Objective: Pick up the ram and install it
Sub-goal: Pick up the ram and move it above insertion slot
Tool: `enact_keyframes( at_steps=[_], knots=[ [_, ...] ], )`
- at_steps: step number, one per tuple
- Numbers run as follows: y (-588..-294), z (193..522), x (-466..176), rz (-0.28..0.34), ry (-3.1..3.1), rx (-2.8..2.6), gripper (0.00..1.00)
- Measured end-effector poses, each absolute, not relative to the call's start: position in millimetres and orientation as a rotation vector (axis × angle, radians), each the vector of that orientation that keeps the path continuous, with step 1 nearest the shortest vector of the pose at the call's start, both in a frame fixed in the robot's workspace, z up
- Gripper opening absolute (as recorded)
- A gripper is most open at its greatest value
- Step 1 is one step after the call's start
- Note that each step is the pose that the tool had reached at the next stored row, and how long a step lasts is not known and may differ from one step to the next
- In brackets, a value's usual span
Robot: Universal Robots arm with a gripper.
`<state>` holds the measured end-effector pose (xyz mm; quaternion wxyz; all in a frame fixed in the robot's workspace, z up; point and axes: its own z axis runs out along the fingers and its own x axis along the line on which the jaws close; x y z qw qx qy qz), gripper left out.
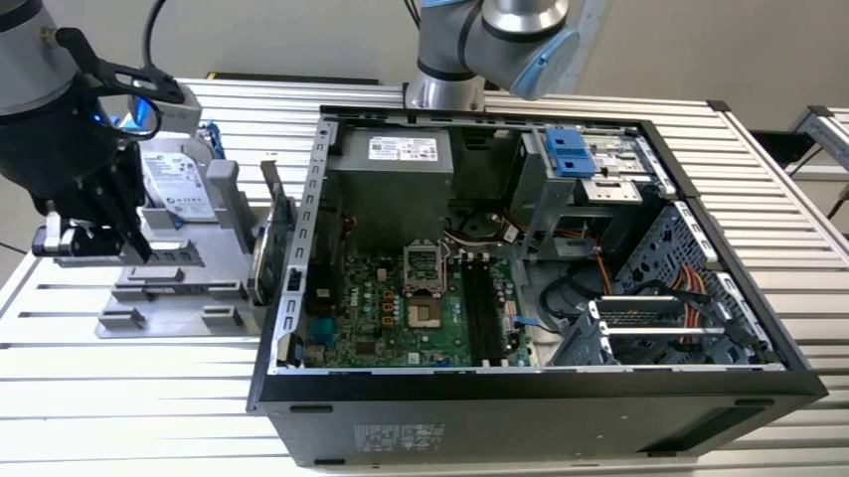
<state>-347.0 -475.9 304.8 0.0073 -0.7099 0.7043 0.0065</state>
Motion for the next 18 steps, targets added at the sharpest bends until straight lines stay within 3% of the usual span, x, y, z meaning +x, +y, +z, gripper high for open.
enact_keyframes(
  at_steps=[18],
  knots=[
    [-476, 318, -347, 0.020, 2.202, -2.220, 0.00]
  ],
)
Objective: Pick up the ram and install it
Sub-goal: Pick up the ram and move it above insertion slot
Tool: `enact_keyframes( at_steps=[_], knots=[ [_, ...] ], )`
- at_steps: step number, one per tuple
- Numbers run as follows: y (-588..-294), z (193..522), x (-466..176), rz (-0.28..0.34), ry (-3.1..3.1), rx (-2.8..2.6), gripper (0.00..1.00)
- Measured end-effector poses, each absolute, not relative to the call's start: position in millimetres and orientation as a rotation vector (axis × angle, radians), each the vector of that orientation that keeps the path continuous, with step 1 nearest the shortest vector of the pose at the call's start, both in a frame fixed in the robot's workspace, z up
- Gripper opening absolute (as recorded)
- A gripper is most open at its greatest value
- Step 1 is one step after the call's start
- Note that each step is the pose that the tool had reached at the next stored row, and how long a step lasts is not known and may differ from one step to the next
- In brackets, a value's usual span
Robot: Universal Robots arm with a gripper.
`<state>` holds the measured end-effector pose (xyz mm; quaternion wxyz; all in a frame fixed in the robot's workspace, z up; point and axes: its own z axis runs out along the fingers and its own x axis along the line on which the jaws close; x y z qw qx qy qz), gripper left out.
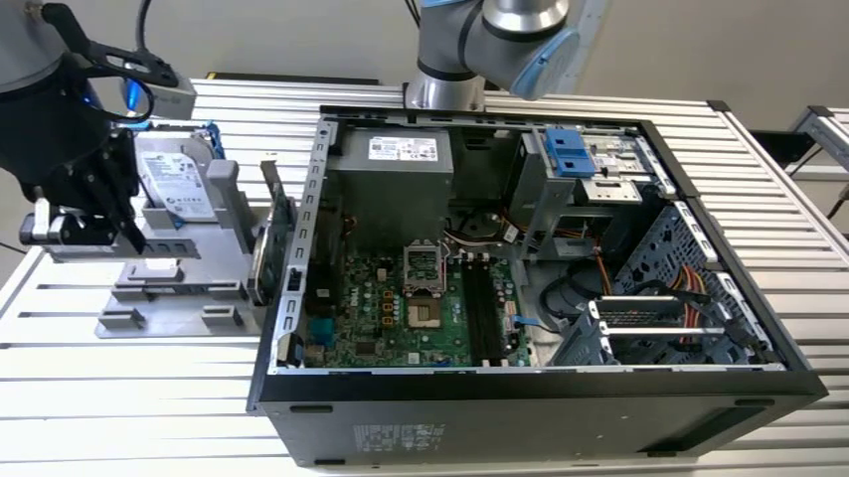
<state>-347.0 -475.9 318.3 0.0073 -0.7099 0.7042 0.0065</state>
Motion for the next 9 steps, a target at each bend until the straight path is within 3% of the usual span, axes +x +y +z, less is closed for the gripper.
enact_keyframes(
  at_steps=[9],
  knots=[
    [-475.9, 325.2, -347.1, 0.020, 2.202, -2.220, 0.00]
  ],
)
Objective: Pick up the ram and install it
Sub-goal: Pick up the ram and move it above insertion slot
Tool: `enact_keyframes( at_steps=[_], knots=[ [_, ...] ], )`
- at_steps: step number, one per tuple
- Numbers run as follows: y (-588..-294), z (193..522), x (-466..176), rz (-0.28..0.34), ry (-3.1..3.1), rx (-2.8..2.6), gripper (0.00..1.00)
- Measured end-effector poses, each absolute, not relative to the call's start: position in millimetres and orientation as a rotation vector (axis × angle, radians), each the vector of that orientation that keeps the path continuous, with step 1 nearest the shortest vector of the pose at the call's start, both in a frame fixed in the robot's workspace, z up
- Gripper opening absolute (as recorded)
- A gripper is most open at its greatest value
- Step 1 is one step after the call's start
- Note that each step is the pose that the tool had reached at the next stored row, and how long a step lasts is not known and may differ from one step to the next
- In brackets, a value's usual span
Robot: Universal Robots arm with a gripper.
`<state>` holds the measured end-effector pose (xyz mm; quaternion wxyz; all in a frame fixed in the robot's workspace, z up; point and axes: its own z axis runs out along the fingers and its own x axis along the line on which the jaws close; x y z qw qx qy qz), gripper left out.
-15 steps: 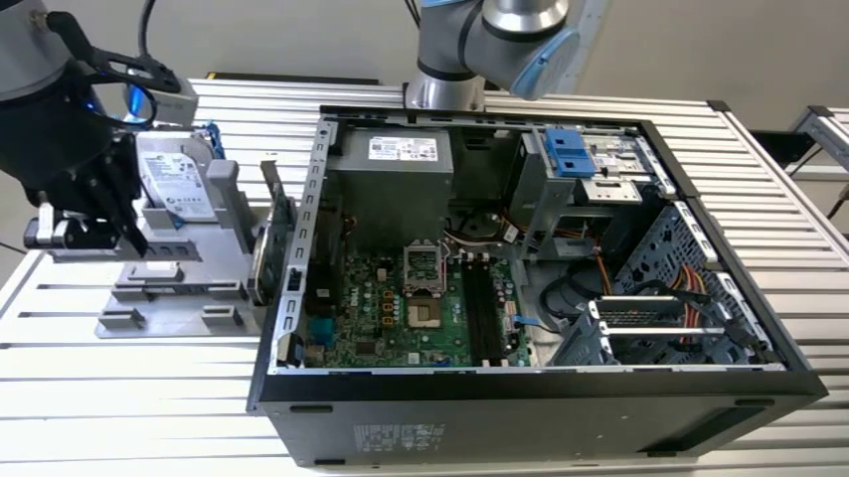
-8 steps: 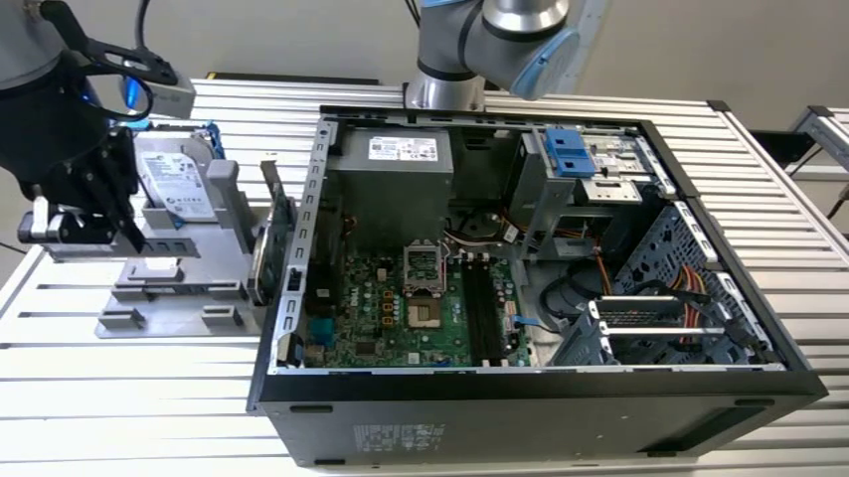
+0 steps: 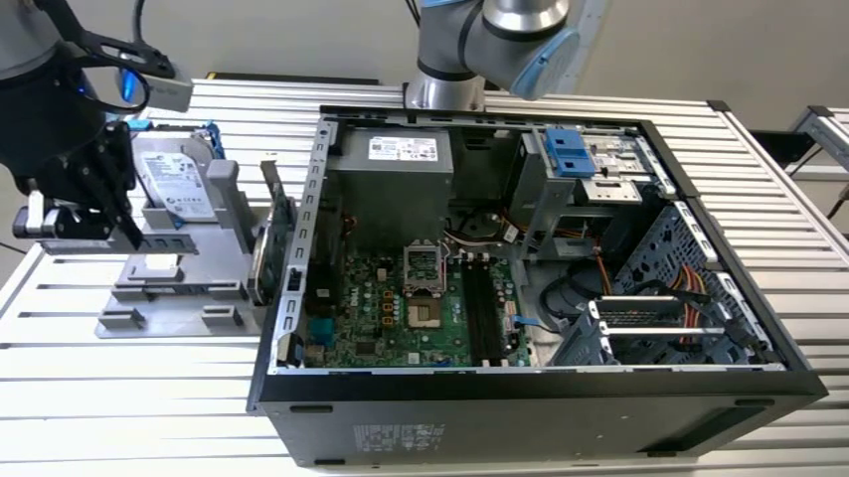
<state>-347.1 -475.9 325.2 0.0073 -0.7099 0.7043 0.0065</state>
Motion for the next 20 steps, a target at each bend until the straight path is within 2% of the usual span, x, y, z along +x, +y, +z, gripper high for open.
enact_keyframes(
  at_steps=[20],
  knots=[
    [-476, 338, -347, 0.020, 2.202, -2.220, 0.00]
  ],
)
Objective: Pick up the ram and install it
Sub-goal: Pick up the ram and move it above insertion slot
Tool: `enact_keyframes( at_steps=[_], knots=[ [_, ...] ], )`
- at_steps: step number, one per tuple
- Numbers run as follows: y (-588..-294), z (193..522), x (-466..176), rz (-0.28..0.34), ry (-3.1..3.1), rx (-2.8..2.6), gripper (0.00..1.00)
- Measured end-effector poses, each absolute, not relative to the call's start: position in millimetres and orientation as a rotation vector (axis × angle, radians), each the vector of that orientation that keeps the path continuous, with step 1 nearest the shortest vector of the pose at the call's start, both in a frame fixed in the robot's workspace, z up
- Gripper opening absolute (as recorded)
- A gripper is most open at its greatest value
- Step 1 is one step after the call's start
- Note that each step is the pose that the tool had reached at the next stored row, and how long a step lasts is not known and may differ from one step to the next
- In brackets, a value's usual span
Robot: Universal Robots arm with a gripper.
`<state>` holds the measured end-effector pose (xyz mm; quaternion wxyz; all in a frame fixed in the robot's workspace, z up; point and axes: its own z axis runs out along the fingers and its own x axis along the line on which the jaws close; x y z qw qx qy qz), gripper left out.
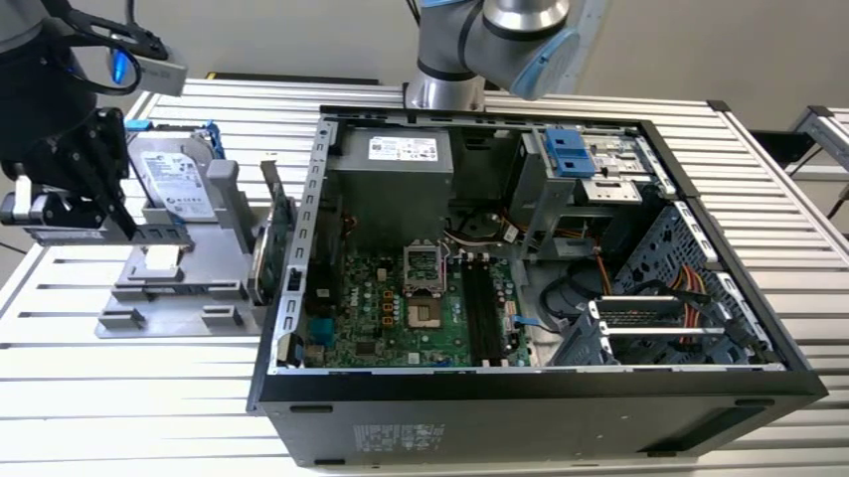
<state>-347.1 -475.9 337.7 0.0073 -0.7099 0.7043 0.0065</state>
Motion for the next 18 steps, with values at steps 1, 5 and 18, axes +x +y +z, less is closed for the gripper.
enact_keyframes(
  at_steps=[1, 5, 18],
  knots=[
    [-476, 338, -347, 0.020, 2.202, -2.220, 0.00],
    [-476, 341, -347, 0.020, 2.202, -2.220, 0.00],
    [-476, 350, -347, 0.020, 2.202, -2.220, 0.00]
  ],
)
